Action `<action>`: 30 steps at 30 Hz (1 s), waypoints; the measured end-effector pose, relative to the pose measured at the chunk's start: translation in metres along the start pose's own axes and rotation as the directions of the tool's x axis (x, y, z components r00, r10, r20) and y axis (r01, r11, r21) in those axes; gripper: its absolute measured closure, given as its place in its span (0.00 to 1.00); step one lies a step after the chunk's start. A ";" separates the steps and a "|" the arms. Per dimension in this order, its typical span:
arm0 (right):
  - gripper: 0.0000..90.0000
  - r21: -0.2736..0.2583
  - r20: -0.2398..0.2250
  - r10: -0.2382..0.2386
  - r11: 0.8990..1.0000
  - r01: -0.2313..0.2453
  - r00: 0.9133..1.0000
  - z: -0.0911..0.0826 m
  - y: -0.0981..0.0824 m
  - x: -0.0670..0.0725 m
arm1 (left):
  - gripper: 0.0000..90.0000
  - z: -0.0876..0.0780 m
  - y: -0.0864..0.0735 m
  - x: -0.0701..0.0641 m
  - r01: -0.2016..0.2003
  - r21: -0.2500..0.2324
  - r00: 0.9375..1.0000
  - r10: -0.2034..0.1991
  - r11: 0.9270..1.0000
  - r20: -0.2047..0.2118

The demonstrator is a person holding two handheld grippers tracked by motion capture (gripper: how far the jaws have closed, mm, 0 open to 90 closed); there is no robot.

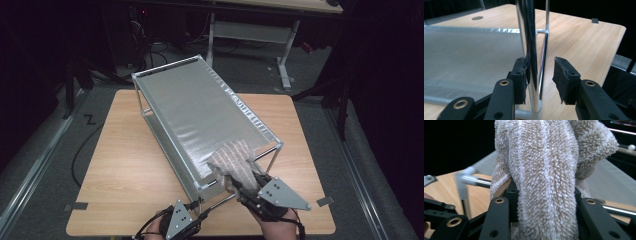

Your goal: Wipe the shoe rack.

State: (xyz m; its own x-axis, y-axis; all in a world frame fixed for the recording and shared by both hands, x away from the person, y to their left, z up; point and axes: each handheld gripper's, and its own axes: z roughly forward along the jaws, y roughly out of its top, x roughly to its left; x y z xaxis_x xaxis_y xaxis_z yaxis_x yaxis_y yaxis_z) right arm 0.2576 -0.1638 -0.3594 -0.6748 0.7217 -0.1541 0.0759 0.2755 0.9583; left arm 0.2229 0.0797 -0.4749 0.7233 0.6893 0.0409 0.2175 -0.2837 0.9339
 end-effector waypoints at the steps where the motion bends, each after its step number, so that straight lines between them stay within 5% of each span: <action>1: 0.66 0.005 -0.009 -0.015 1.000 0.016 1.000 0.003 0.000 0.005 | 0.71 0.000 0.000 0.000 -0.009 -0.002 1.000 0.009 1.000 -0.011; 7: 0.66 0.006 -0.073 -0.037 0.999 0.037 0.997 0.005 0.002 0.023 | 0.77 0.006 -0.011 -0.002 -0.040 0.049 0.998 0.042 0.998 -0.038; 13: 0.67 0.013 -0.077 -0.070 0.997 0.071 0.995 0.006 0.000 0.032 | 0.86 0.006 -0.010 -0.002 -0.047 0.049 0.996 0.050 0.998 -0.067; 20: 0.67 0.026 -0.031 -0.057 0.998 0.058 0.998 0.004 -0.003 0.019 | 0.87 0.005 -0.011 0.001 -0.047 0.049 0.998 0.050 0.998 -0.047; 30: 0.66 0.050 0.059 -0.002 0.999 -0.001 0.998 -0.002 -0.013 -0.015 | 0.87 0.000 -0.013 0.005 -0.024 0.047 0.999 0.025 0.999 -0.028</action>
State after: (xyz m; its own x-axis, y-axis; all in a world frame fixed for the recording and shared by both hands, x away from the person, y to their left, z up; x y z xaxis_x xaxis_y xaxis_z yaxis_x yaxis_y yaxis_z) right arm 0.2652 -0.1802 -0.3693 -0.6305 0.7574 -0.1697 0.1135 0.3063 0.9451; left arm 0.2241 0.0871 -0.4865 0.7096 0.7006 0.0746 0.2309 -0.3313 0.9148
